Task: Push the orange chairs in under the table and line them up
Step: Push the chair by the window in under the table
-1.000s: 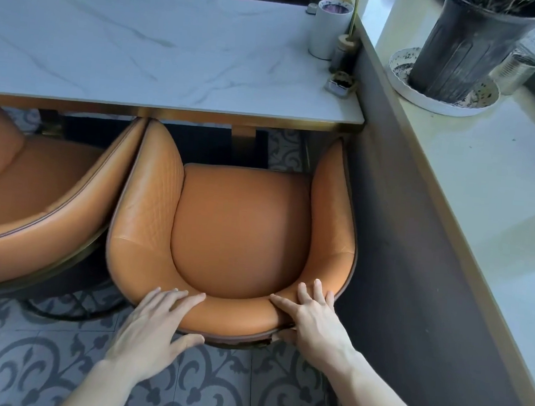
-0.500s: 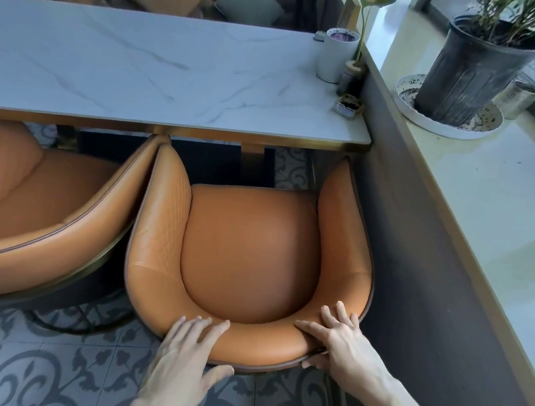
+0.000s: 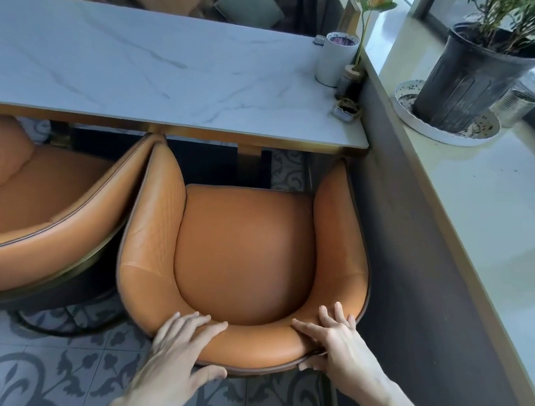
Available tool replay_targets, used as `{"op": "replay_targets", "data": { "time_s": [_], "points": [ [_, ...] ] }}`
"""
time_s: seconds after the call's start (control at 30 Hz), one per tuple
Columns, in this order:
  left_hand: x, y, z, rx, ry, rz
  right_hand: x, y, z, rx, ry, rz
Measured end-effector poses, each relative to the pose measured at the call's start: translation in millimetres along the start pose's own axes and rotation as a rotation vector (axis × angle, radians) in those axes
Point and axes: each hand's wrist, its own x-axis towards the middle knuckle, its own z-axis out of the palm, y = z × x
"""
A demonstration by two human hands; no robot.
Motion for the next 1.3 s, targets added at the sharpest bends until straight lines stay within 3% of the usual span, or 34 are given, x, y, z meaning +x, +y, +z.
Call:
{"op": "replay_targets", "data": {
  "time_s": [1.3],
  "points": [
    [117.3,-56.7,-42.4,-0.013,0.069,0.089,102.0,2.9,-54.3,-0.007,0.073,0.032]
  ]
}}
